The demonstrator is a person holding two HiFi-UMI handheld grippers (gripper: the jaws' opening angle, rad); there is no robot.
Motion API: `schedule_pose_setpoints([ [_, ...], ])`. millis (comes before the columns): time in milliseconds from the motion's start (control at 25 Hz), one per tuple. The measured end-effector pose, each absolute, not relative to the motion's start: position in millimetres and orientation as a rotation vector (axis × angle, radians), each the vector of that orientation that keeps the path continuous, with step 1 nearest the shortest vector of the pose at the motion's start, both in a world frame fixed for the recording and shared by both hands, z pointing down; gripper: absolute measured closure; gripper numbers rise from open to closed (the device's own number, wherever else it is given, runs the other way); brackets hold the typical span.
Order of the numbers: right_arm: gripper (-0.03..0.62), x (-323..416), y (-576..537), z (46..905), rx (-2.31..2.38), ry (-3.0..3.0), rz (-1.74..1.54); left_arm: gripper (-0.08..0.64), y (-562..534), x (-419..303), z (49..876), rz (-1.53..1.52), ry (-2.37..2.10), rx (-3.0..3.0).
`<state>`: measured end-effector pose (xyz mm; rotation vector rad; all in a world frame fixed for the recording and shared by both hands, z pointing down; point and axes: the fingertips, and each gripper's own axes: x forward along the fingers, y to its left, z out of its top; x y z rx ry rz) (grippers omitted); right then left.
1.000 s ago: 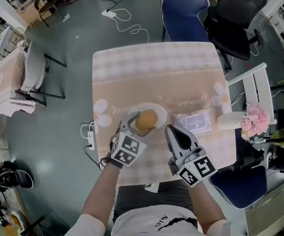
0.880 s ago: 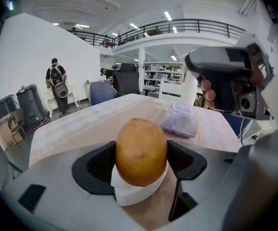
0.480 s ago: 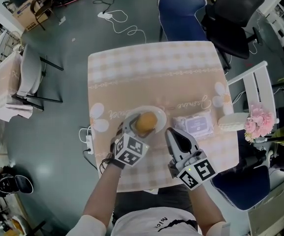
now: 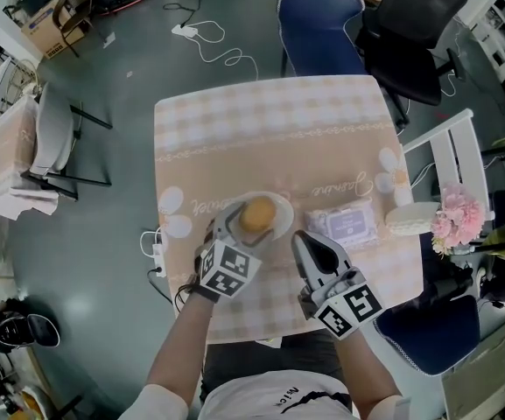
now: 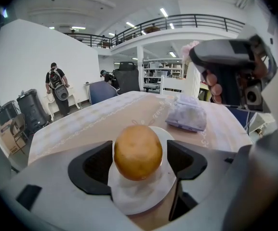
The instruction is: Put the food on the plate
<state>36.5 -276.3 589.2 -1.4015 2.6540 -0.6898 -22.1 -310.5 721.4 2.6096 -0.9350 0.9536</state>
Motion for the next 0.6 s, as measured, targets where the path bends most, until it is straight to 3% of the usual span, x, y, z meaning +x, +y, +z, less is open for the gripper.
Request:
schedule_pose_setpoints([
  [600, 0.577, 22.8, -267.9, 530.2, -1.354, 2.695, -0.706, 0.227, -277.7, -28.8, 618.0, 0.702, -0.99, 2.569],
])
